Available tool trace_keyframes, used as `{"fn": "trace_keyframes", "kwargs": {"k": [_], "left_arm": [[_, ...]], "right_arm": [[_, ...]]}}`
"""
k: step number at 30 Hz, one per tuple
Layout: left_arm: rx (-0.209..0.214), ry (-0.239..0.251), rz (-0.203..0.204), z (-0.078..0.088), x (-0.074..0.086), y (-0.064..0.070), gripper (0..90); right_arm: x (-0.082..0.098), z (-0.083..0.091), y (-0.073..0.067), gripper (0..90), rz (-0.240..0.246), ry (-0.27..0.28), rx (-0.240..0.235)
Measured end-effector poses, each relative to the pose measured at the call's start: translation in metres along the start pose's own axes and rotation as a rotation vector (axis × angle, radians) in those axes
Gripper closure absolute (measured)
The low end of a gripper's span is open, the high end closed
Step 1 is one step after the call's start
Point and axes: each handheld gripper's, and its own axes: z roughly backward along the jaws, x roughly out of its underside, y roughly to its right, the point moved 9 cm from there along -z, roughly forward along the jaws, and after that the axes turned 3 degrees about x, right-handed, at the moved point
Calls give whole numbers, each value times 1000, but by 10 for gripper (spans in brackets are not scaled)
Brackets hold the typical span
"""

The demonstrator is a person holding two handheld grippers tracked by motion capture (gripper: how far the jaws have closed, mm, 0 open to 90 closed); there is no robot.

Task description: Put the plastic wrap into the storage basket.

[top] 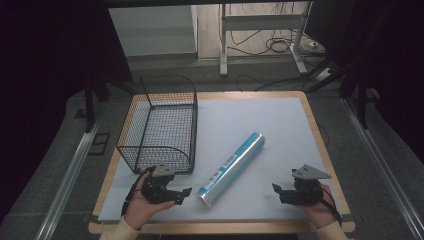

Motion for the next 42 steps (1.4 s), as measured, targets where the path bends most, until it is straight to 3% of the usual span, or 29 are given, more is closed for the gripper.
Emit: {"fn": "trace_keyframes", "kwargs": {"k": [11, 18, 25, 30, 42], "left_arm": [[5, -34, -43, 3, -10, 11, 187], [5, -74, -78, -1, -30, 21, 188], [8, -80, -108, -3, -44, 30, 189], [21, -100, -138, -16, -58, 36, 189], [37, -127, -153, -35, -84, 49, 186]], "right_arm": [[0, 1, 1, 133, 12, 2, 19], [-1, 0, 2, 133, 17, 1, 23], [0, 0, 2, 133, 18, 3, 32], [1, -2, 2, 134, 20, -3, 30], [1, -1, 4, 134, 21, -7, 36]]}}
